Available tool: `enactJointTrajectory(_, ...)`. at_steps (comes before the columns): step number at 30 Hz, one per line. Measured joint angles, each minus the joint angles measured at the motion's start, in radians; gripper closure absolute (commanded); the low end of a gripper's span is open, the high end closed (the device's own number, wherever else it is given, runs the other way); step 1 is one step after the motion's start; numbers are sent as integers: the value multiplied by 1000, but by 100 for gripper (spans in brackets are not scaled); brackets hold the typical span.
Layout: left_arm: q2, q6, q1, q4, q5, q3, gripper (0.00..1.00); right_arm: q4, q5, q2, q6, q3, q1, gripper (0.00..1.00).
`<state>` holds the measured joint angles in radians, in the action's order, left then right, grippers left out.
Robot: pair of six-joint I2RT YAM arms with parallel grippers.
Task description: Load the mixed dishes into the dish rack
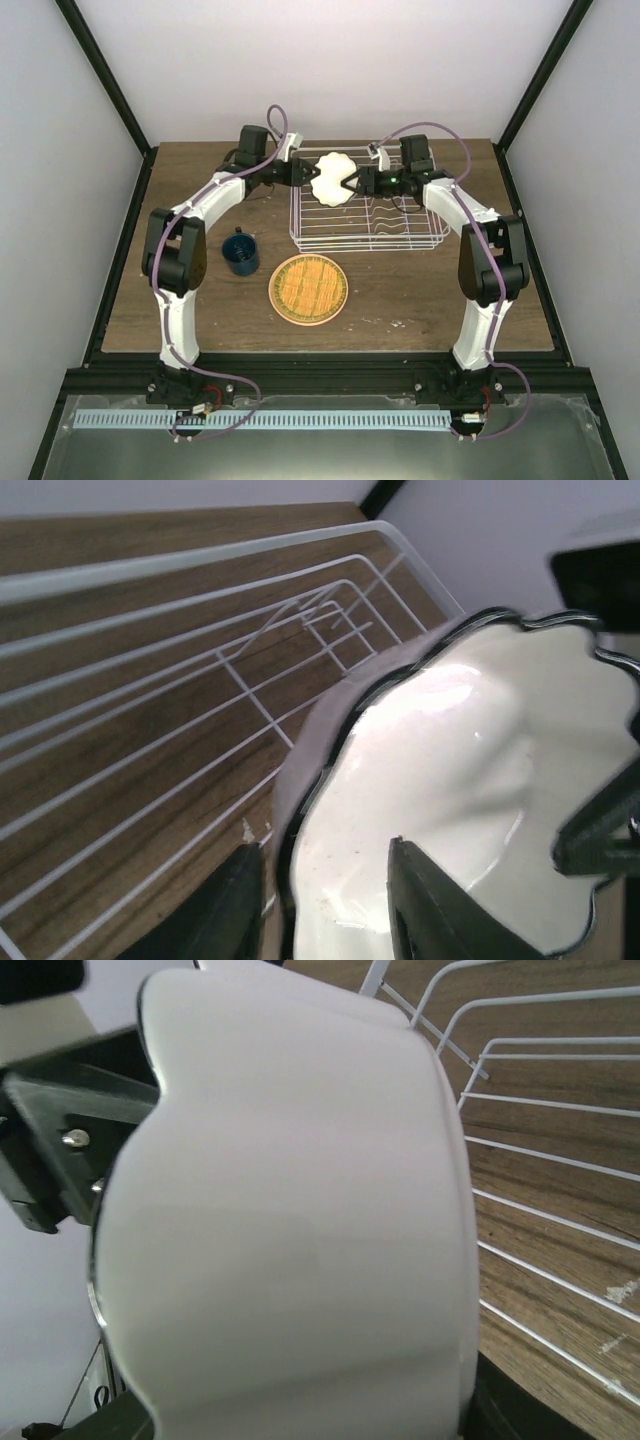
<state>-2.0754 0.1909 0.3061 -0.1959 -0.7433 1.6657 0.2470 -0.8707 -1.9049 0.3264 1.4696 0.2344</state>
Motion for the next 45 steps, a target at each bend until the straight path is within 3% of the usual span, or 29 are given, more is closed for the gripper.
enactJointTrajectory(1,6,7,0,4,-3,0,38,5,4,0,-2,-1,0,80)
enactJointTrajectory(3,21,0,-1,9,-8,-1,19,17,14,0,-8,-1,3,81)
enactJointTrajectory(8,77,-5,-14,5,-9,-17,6,37,55,0,-30,-1,3,81)
enactJointTrajectory(13,154,-29,-48,-31,24,-63,1,115,150,0,-70,23,5,81)
enactJointTrajectory(18,262,-70,-90,-102,106,-100,0,248,350,-7,-136,149,33,81)
enactJointTrajectory(24,365,-124,-120,-164,254,-100,0,335,665,-48,-243,346,153,81)
enactJointTrajectory(29,407,-155,-145,-216,370,-100,0,377,888,-76,-347,404,270,81)
enactJointTrajectory(39,477,-169,-225,-242,428,-192,0,387,1319,-167,-592,415,424,81)
enactJointTrajectory(45,508,-165,-226,-229,425,-247,0,254,1531,-201,-787,372,465,82)
